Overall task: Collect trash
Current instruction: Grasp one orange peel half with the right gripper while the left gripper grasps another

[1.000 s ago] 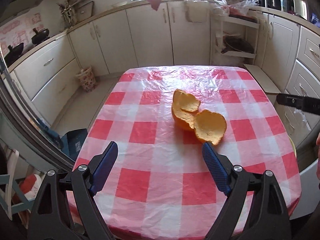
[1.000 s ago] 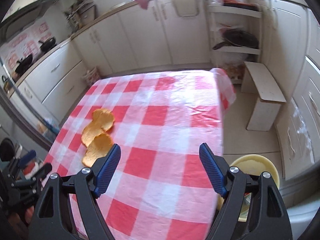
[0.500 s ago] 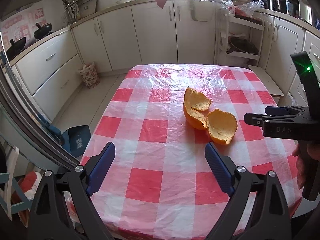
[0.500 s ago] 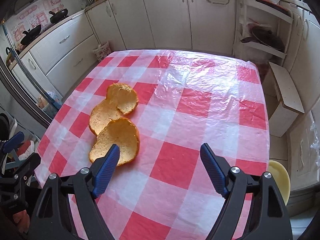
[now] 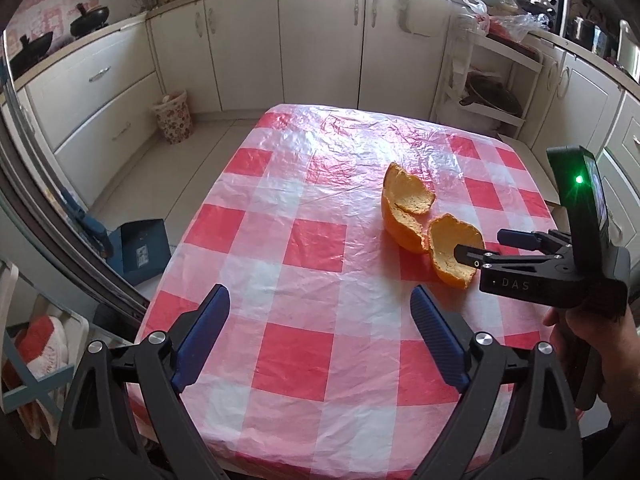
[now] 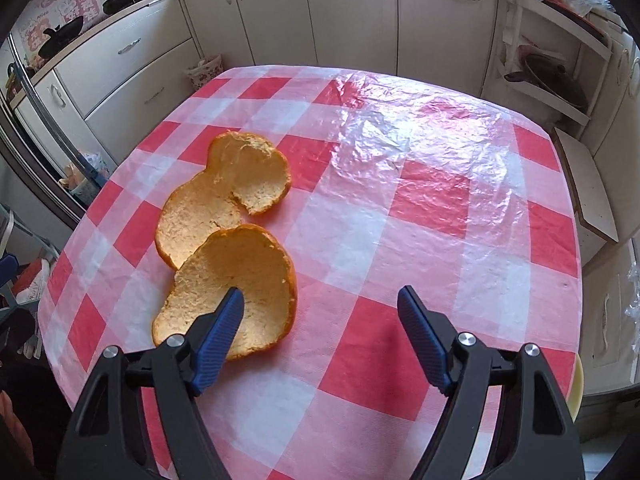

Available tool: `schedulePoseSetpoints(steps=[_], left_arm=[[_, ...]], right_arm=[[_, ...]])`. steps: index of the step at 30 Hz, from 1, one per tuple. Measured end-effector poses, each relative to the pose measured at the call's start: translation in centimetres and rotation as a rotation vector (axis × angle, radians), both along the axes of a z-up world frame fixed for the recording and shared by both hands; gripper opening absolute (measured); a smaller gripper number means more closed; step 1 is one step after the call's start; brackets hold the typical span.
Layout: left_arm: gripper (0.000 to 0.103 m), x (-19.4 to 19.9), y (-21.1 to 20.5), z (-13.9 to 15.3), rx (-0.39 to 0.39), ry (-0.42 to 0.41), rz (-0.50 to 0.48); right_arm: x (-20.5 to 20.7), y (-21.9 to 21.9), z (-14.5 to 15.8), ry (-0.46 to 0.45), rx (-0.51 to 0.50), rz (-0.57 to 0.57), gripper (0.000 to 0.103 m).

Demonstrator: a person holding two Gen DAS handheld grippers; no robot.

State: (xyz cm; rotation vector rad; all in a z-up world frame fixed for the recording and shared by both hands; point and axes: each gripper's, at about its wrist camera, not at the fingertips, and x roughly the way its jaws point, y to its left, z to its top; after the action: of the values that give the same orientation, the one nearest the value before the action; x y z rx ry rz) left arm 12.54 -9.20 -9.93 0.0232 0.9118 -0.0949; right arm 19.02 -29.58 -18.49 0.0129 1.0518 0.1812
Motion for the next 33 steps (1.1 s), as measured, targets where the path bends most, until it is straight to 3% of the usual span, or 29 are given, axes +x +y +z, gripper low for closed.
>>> schedulePoseSetpoints(steps=[6, 7, 9, 10, 11, 14, 21, 28, 30, 33], left_arm=[[0.088, 3.1, 0.3, -0.5, -0.053, 0.045, 0.013], [0.088, 3.9, 0.1, -0.6, -0.062, 0.052, 0.007], [0.088, 5.7, -0.6, -1.0, -0.1, 0.084, -0.007], [0.088, 6.4, -0.9, -1.3, -0.11, 0.093, -0.011], [0.088, 7.1, -1.4, -1.5, -0.115, 0.102, -0.017], [0.088, 8.8, -2.8, -2.3, -0.107, 0.117, -0.035], [0.088, 11.8, -5.3, -4.4, -0.078, 0.159, -0.071], [0.087, 12.5, -7.0, -5.7, -0.047, 0.17, -0.092], [0.082, 12.6, -7.2, -6.1, -0.049, 0.185, -0.097], [0.068, 13.0, -7.3, -6.8, -0.072, 0.221, -0.107]], right_arm=[[0.3, 0.8, -0.3, -0.002, 0.0, 0.028, 0.061], [0.4, 0.8, -0.3, -0.004, 0.0, 0.028, 0.055], [0.6, 0.9, -0.3, -0.006, 0.005, 0.033, 0.036], [0.6, 0.9, -0.3, 0.001, 0.025, 0.042, 0.02], [0.6, 0.9, -0.3, 0.005, 0.042, 0.046, 0.013], [0.3, 0.9, 0.1, 0.002, 0.043, 0.07, 0.008], [-1.8, -2.3, 1.6, -0.008, 0.025, 0.094, 0.007], [-2.5, -6.5, 1.1, 0.03, 0.061, 0.058, 0.008], [-2.4, -7.2, 1.0, 0.039, 0.081, 0.051, 0.009], [-2.2, -7.7, 1.0, 0.038, 0.105, 0.039, 0.028]])
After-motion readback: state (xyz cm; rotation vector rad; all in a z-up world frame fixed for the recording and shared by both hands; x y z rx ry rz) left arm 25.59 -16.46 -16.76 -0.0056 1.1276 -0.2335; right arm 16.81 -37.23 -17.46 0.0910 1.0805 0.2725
